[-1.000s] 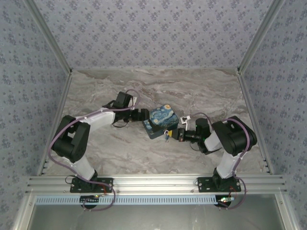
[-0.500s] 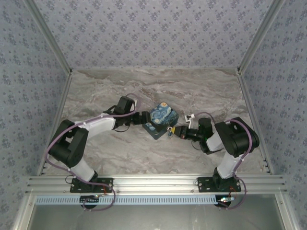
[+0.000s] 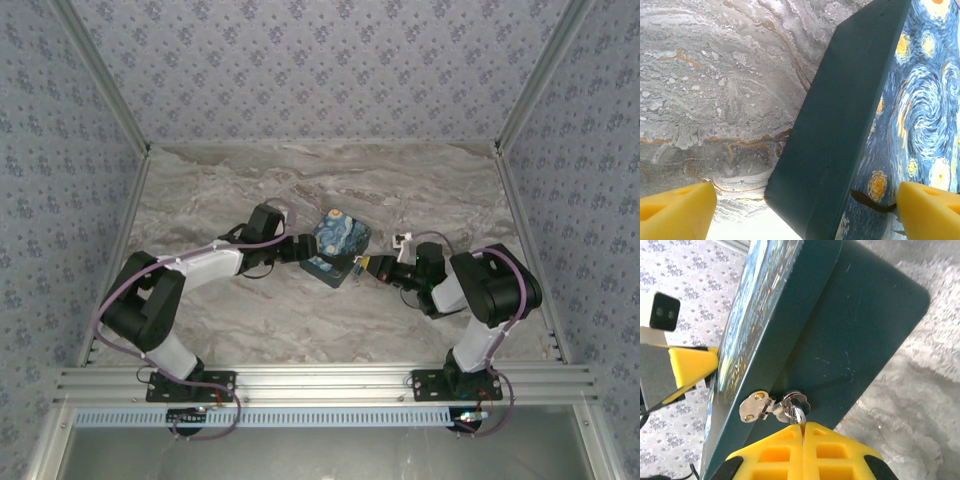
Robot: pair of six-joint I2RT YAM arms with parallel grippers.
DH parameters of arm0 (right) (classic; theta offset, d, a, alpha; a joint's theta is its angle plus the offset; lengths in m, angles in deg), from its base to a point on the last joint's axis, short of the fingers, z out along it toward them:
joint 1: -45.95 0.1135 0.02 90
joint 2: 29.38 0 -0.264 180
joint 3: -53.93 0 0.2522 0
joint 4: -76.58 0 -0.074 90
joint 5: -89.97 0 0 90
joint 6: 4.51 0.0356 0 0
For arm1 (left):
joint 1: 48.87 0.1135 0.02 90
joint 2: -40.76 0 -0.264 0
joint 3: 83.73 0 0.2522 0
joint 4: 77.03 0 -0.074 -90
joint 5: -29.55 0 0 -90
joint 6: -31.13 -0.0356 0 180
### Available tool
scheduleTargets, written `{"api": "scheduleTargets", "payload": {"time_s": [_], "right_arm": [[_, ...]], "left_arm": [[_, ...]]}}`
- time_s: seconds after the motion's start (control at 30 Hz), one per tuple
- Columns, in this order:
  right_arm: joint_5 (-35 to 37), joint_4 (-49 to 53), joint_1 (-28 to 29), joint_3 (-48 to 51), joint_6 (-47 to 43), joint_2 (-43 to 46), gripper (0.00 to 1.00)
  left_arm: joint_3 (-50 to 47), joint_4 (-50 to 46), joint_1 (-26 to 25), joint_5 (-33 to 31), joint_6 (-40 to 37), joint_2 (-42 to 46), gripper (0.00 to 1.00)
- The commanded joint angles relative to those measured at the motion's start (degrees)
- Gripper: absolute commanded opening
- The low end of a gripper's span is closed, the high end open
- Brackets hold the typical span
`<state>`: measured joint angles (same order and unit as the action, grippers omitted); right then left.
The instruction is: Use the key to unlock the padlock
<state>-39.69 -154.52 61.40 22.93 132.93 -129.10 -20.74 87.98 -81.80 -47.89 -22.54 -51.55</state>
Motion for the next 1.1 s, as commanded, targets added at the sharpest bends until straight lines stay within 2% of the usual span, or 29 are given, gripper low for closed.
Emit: {"api": "scheduleTargets", "payload": {"time_s": [0.0,0.47,0.67,0.83,1.07], "right_arm": [[1.7,-0.2,-0.3,-2.3,1.6,1.0,0.0],[1.8,3.3,-2.4,-4.2,0.6,1.7,0.0],[2.0,11.1,-3.3,-2.2,-3.3,7.9,0.0],[2.3,24.8,-3.5,-1.1,-9.1,18.3,0.0],[4.4,53.7,-2.8,-2.9,-19.0,37.0,0.0]], "left_arm": [[-2.8,-7.0,-0.9,-1.4,-0.9,-0.6,0.92],[-3.4,-7.5,-0.6,-2.5,-0.7,0.7,0.93],[-3.4,-8.3,1.2,-2.5,-1.5,1.1,0.93],[-2.8,-8.5,3.5,-1.8,-2.8,0.3,0.94],[-0.3,-8.5,6.7,-0.1,-4.9,-1.9,0.94]]}}
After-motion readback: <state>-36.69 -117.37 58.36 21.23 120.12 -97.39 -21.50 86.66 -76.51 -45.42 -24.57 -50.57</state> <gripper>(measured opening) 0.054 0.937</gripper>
